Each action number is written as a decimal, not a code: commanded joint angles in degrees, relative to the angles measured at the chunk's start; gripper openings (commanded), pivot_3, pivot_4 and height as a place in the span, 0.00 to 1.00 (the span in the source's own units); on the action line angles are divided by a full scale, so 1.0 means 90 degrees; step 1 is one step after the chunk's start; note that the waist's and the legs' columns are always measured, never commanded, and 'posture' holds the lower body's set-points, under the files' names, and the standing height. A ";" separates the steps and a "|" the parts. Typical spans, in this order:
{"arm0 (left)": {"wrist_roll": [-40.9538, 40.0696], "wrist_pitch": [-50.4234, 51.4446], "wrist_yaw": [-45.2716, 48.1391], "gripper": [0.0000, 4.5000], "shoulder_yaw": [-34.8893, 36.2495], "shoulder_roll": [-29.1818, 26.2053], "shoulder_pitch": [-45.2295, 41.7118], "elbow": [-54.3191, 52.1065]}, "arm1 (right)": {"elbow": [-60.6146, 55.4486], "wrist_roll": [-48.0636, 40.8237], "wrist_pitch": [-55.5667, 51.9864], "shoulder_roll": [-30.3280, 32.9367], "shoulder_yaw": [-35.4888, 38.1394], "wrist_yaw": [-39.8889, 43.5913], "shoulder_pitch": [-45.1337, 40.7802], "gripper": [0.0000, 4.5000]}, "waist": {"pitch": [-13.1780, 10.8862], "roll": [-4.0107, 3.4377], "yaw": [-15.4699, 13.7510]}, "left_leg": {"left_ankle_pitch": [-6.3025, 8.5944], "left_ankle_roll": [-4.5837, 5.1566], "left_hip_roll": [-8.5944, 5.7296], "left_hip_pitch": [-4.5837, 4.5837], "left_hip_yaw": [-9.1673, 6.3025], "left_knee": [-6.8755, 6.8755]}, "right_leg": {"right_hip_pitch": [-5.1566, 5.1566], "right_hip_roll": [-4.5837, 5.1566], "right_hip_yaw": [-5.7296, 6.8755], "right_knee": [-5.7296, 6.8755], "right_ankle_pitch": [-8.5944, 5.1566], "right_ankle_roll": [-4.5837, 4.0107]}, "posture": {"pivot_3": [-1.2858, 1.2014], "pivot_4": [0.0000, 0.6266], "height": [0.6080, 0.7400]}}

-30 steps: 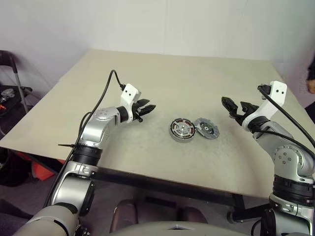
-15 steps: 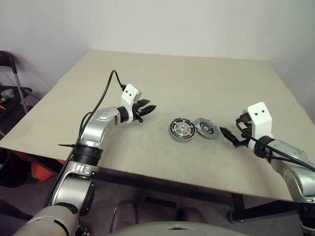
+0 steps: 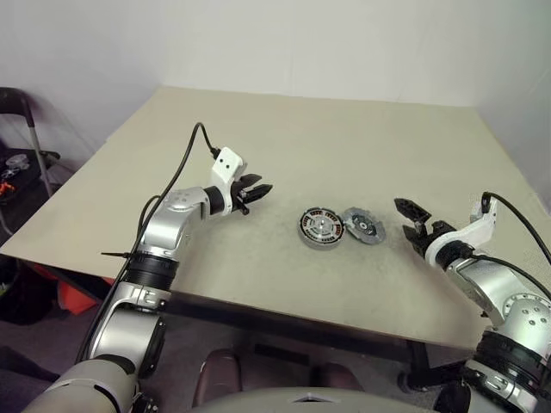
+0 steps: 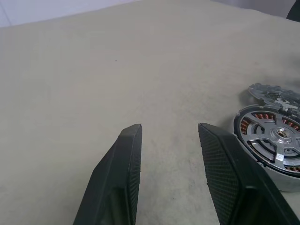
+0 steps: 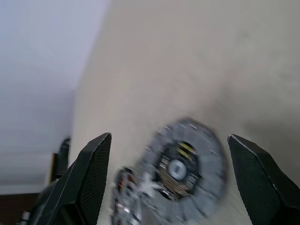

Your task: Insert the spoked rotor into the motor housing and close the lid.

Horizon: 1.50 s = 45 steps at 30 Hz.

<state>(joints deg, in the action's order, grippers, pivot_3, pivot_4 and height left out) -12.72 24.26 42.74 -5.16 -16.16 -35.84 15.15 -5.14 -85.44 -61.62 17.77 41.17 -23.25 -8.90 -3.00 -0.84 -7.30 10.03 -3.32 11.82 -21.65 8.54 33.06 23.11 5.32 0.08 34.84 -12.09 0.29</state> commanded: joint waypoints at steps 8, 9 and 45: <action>0.0015 -0.0084 0.0057 0.45 0.0013 -0.0040 -0.0125 -0.0104 | -0.0623 -0.1490 0.0296 0.0460 -0.0961 -0.0600 0.0700 0.99 | 0.0000 0.0000 0.0021 | -0.0004 -0.0008 0.0000 0.0005 0.0000 -0.0001 | -0.0001 0.0000 -0.0001 0.0001 -0.0026 0.0052 | 0.52 0.00 1.00; 0.0025 -0.0090 0.0054 0.45 0.0006 -0.0038 -0.0125 -0.0101 | -0.0633 -0.1483 0.0393 0.0382 -0.1100 -0.0635 0.0701 0.99 | 0.0000 0.0000 0.0021 | -0.0004 -0.0008 0.0000 0.0004 0.0000 0.0000 | -0.0001 0.0001 -0.0001 0.0001 -0.0025 0.0053 | 0.52 0.00 1.00; 0.0114 -0.0239 -0.0092 0.45 0.0092 -0.0201 -0.0205 -0.0019 | 0.1178 0.0843 0.1299 -0.0308 -0.1831 0.0710 -0.1077 0.99 | 0.0004 0.0014 0.0214 | -0.0007 -0.0011 0.0002 -0.0002 0.0000 0.0011 | 0.0001 -0.0004 -0.0001 0.0002 0.0008 0.0022 | 0.52 0.00 1.00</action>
<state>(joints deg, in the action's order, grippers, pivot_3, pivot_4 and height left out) -11.77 23.44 42.07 -5.17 -17.38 -35.90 15.43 5.49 -77.80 -49.41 15.48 24.80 -17.12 -17.14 -2.97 -0.72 -5.37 9.97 -3.42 11.84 -21.67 8.55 33.16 23.12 5.28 0.07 34.85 -12.03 0.49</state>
